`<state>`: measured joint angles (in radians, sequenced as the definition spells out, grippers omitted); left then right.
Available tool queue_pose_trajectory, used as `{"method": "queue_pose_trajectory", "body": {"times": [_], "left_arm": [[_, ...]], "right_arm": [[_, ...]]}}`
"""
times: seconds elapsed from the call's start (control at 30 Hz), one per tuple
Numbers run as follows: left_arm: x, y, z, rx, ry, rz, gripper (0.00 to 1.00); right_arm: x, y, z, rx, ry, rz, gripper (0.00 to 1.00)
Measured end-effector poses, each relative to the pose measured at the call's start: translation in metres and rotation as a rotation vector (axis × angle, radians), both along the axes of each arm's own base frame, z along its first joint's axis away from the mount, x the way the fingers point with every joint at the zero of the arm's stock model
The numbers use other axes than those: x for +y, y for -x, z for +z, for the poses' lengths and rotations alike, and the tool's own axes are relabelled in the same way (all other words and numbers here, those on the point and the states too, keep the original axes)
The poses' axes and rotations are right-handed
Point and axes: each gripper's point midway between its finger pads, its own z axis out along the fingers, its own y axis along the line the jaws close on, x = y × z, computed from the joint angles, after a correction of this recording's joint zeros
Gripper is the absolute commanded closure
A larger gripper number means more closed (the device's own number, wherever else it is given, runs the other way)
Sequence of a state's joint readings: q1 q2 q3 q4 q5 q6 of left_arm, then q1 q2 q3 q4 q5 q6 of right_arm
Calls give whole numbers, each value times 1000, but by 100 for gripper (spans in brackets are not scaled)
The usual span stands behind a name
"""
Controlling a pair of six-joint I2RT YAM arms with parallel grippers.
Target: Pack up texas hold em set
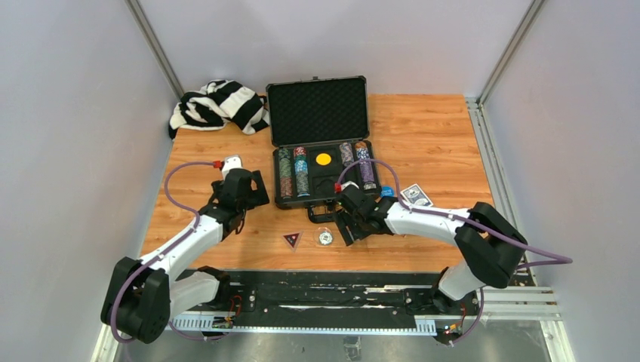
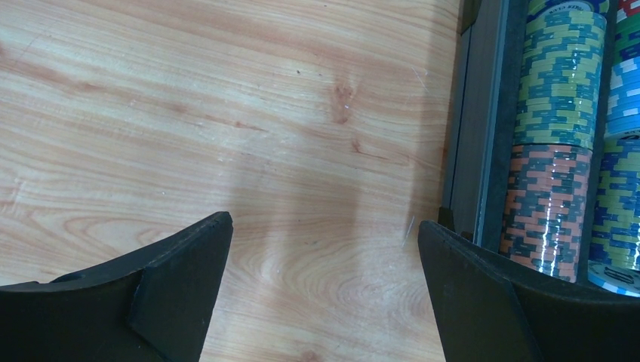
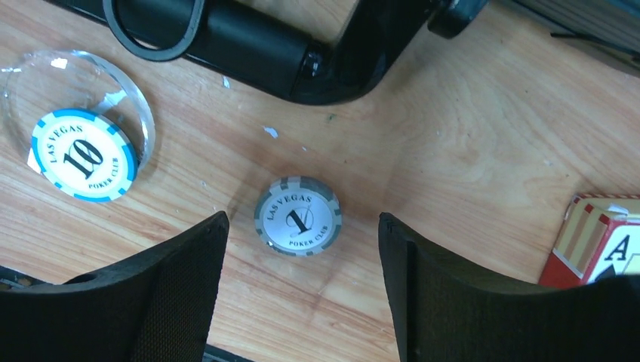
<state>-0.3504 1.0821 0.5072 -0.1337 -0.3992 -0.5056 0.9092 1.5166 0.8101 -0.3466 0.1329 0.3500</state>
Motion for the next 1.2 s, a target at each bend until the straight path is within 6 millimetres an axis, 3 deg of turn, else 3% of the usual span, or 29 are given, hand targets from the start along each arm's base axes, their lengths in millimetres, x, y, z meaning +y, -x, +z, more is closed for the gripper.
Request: {"method": "queue_pose_trajectory", "body": {"times": [0.13, 0.33, 0.43, 0.53, 0.6, 0.67, 0.87, 1.2], "left_arm": [[0, 1, -3, 5, 2, -4, 2], [-1, 2, -5, 10, 4, -8, 2], [-2, 2, -5, 13, 4, -10, 2], [-2, 3, -6, 16, 4, -11, 2], [-2, 3, -6, 16, 3, -11, 2], [-2, 3, -6, 16, 4, -11, 2], [-2, 3, -6, 17, 5, -12, 2], [-3, 3, -7, 18, 9, -16, 2]], "right_arm": [[7, -2, -3, 3, -23, -6, 32], [10, -4, -3, -3, -36, -13, 49], [10, -3, -3, -2, -35, -12, 50], [10, -1, -4, -1, -31, -4, 40], [11, 1, -4, 1, -29, 1, 39], [12, 2, -4, 1, -28, 6, 41], [12, 3, -4, 4, -28, 9, 59], [12, 4, -3, 6, -28, 8, 62]]}}
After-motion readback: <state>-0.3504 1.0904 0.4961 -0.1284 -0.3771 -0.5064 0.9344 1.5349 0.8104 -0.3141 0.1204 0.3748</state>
